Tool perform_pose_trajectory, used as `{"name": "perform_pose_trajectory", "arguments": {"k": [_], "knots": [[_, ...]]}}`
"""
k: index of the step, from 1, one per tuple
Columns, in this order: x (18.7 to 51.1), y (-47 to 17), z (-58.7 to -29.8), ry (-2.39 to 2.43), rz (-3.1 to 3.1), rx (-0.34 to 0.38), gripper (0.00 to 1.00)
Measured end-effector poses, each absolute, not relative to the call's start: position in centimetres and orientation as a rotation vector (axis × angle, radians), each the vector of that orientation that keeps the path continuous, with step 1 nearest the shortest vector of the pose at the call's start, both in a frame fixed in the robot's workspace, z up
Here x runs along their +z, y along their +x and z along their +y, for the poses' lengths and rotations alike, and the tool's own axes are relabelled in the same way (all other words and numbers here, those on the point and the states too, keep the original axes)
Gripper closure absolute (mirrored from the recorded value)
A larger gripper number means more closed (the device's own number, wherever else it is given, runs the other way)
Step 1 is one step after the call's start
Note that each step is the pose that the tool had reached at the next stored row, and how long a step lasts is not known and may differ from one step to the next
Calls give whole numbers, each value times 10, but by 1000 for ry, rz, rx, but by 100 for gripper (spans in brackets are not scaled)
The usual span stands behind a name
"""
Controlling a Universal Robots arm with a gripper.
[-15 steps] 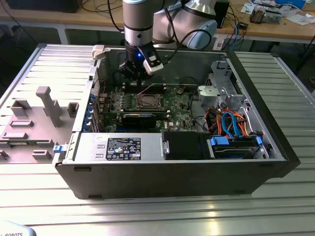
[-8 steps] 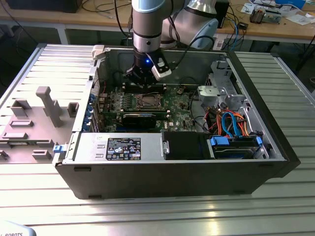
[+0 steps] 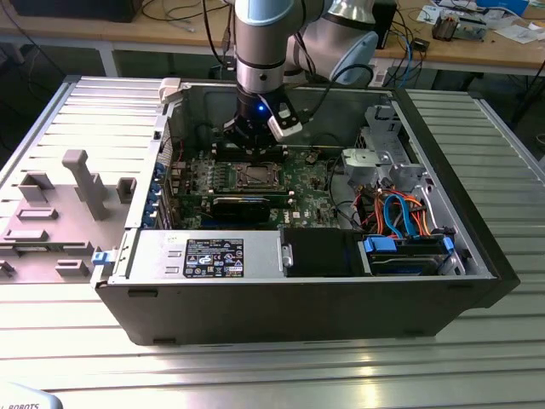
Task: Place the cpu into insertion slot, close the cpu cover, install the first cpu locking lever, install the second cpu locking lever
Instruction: 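Install the first cpu locking lever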
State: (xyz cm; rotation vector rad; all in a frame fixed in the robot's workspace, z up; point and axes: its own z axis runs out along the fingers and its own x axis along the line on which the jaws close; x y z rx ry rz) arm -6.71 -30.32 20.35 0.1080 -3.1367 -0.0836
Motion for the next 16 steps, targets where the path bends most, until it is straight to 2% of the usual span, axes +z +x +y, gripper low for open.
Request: {"name": "perform_pose_trajectory", "arguments": {"k": [16], "knots": [[201,-51,-299,131,-3132,-87,89]]}}
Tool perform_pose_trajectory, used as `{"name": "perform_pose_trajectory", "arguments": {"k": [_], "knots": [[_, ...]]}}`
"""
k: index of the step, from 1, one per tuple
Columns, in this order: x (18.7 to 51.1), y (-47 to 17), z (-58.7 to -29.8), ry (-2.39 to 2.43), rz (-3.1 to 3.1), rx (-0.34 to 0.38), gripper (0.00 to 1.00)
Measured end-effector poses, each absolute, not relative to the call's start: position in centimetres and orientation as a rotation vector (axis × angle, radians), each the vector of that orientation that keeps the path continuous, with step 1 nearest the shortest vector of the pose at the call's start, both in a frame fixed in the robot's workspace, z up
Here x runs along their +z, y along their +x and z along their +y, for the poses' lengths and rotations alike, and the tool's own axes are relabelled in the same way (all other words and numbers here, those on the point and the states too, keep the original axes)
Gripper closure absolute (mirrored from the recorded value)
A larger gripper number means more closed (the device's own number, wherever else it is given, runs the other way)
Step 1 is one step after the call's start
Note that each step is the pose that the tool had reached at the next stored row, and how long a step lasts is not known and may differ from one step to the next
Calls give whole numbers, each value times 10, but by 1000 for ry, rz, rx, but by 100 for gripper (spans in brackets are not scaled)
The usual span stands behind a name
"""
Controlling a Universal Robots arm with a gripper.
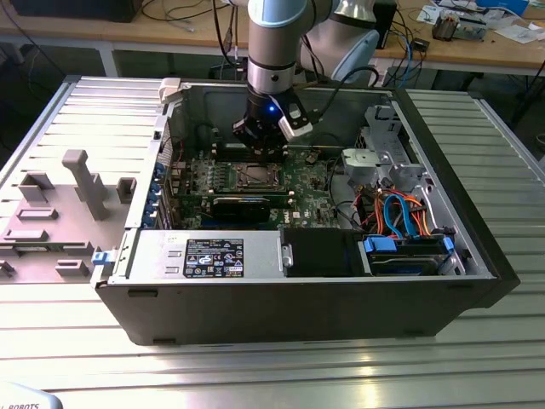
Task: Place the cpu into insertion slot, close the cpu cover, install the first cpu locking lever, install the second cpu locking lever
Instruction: 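Install the first cpu locking lever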
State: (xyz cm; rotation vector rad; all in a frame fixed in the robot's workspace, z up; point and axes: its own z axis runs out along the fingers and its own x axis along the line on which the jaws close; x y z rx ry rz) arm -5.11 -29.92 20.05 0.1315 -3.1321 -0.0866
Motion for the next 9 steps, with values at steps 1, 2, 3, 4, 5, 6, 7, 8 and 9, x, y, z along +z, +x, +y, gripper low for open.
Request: {"name": "perform_pose_trajectory", "arguments": {"k": [1,2,3,4,5,6,7,8,9], "knots": [[201,-51,-299,132,-3132,-87,89],[201,-51,-299,132,-3132,-87,89],[202,-51,-299,132,-3133,-88,89],[204,-51,-299,132,-3133,-88,89],[205,-51,-299,132,-3132,-87,89],[207,-51,-299,132,-3132,-87,89],[208,-51,-299,132,-3132,-87,89],[209,-51,-300,132,-3132,-87,89],[209,-51,-302,132,-3132,-86,89]]}}
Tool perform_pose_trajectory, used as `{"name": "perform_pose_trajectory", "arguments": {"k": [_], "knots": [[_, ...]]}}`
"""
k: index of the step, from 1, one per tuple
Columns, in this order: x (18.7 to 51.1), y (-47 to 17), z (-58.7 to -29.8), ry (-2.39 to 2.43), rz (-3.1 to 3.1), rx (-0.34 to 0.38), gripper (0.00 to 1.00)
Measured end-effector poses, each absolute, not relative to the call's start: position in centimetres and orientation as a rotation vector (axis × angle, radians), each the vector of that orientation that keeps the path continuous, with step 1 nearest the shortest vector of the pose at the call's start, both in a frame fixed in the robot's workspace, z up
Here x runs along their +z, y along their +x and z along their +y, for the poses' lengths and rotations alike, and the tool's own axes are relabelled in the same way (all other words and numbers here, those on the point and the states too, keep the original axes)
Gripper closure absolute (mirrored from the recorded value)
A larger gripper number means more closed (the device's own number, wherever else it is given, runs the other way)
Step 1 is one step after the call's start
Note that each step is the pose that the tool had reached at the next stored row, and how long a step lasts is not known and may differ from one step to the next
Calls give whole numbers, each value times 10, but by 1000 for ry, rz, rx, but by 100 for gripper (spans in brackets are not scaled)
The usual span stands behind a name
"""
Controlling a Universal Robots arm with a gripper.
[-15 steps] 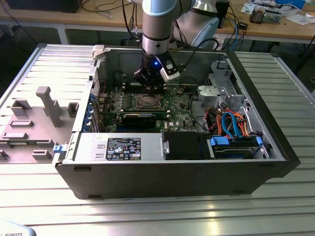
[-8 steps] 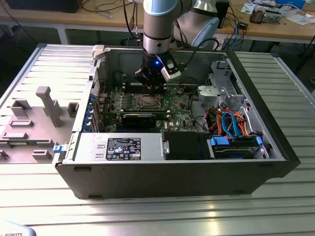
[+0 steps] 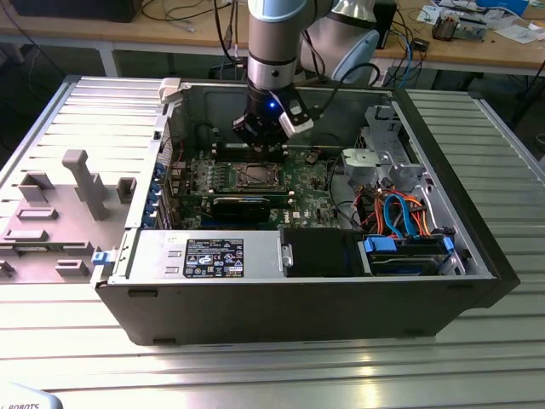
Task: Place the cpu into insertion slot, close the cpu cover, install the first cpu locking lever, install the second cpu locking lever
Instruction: 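Install the first cpu locking lever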
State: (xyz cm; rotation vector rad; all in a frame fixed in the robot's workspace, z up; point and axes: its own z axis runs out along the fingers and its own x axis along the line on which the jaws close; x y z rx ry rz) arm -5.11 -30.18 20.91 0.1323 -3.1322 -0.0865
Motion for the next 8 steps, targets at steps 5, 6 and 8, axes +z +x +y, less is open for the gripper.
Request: {"name": "perform_pose_trajectory", "arguments": {"k": [5,6,8], "knots": [[209,-51,-312,132,-3132,-64,89],[209,-51,-315,132,-3132,-62,89],[209,-51,-322,132,-3132,-54,89]]}}
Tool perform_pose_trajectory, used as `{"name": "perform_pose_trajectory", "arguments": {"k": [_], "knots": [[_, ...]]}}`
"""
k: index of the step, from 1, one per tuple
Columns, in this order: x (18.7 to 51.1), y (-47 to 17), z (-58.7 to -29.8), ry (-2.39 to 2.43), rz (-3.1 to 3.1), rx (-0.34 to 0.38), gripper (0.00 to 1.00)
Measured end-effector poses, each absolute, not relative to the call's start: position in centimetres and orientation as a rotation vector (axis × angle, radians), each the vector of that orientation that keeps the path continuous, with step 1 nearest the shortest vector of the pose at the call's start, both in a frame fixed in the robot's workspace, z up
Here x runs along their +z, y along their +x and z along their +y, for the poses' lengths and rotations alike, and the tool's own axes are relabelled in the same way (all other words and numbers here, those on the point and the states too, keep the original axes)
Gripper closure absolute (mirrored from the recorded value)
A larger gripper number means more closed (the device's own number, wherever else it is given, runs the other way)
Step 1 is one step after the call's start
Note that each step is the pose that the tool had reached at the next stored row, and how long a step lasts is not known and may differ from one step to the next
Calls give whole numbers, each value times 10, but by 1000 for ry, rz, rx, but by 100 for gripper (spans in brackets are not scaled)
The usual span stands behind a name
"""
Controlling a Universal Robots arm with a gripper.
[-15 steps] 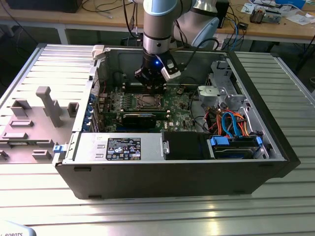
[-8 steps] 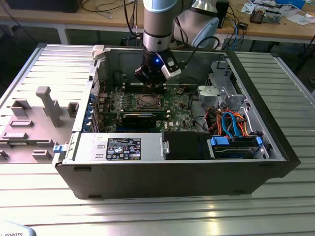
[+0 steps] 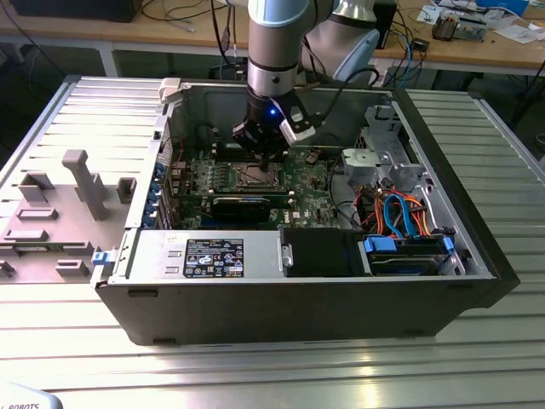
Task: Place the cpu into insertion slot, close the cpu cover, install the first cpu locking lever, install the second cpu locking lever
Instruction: 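Install the first cpu locking lever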
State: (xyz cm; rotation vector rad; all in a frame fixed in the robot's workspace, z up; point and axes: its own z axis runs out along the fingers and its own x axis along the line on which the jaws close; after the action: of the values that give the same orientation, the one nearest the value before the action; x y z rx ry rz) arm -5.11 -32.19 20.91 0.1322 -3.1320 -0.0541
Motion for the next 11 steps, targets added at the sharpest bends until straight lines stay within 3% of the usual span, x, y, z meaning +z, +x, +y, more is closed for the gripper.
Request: {"name": "perform_pose_trajectory", "arguments": {"k": [3,6,11], "knots": [[209,-51,-325,132,-3131,-19,89],[209,-51,-325,131,-3123,152,89],[217,-51,-327,129,-3122,162,89]]}}
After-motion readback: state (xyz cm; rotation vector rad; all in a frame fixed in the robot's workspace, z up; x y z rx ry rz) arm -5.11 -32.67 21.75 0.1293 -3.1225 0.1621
